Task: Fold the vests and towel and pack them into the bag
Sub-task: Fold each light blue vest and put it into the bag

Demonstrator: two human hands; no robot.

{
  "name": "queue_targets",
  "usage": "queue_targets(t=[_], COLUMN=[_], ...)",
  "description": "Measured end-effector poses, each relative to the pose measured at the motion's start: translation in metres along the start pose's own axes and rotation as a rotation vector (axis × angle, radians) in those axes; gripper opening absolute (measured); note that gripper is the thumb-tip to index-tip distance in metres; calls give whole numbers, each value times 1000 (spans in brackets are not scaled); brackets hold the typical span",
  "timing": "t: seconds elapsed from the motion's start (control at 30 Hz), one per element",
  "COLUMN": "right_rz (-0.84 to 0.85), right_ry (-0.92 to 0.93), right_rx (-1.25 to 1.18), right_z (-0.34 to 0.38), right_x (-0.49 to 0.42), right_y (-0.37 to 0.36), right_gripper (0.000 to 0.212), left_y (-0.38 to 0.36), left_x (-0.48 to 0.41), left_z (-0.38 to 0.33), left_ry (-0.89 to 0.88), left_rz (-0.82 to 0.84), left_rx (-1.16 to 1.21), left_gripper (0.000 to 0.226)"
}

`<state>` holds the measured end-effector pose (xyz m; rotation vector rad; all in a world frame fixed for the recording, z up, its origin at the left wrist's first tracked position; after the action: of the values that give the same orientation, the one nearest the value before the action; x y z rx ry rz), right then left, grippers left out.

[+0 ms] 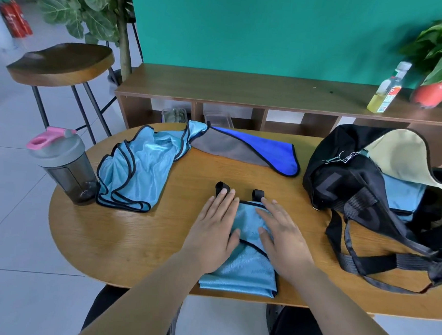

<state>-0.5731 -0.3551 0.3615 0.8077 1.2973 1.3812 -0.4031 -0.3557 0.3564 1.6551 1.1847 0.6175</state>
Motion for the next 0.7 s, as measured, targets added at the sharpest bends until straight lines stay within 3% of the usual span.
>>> queue_targets(t=[0.07,0.17,0.27,0.33,0.5,0.6,0.7], right_rz=[1,62,220,257,133,5,-61], right_ry=[113,265,370,402,418,457,467], right_rx=[16,62,233,340,375,366,179], right_z=[6,14,20,22,23,25,21], right_x=[21,50,72,83,98,110,121], right_y=[14,22,5,-5,-7,-2,1], right_gripper=[51,64,82,84,79,73,70], left_y=[15,21,9,-1,-9,-13,-11], left_x=[12,39,68,83,99,110,123], left_z=[-3,-14,-19,-16,-15,-18,-18], left_ry=[-57,-199,-270,-306,-300,-337,-384], left_rz=[-67,37,233,291,288,212,114], left_rx=[109,167,-2,-128,-172,-195,-146], left_gripper=[64,60,71,76,84,78,76])
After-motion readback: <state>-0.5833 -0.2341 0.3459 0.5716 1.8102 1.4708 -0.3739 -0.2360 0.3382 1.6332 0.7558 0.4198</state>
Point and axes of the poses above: each hand's wrist, its own x-axis away from the middle knuckle, its own y-axis out of the back of the hand, z = x × y, the point moved 8 cm from there along -x, towards the middle knuckle, and after that the axes turned 14 degrees about x, right-handed, at the moved point
